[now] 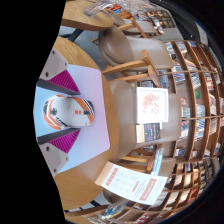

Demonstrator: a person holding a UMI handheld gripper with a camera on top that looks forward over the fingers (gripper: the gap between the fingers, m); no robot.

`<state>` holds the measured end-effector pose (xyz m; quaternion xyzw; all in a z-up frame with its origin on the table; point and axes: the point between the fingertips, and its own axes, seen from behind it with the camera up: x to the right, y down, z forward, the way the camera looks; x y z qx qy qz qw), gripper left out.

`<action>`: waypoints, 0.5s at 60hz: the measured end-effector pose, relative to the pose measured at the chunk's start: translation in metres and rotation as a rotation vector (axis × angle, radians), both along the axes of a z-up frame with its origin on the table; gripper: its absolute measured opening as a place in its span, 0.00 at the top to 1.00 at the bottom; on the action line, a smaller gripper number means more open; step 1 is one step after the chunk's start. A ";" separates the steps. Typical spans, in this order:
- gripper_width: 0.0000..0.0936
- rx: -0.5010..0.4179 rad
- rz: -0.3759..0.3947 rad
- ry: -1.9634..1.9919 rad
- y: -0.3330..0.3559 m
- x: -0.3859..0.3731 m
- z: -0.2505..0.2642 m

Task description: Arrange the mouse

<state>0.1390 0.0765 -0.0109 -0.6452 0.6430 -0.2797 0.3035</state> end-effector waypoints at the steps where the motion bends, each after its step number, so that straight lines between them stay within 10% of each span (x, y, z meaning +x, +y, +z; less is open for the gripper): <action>1: 0.24 0.013 -0.004 0.002 0.001 -0.002 0.000; 6: 0.08 0.040 -0.017 -0.014 -0.001 -0.014 0.012; 30: 0.08 -0.082 -0.011 -0.192 -0.062 -0.210 0.156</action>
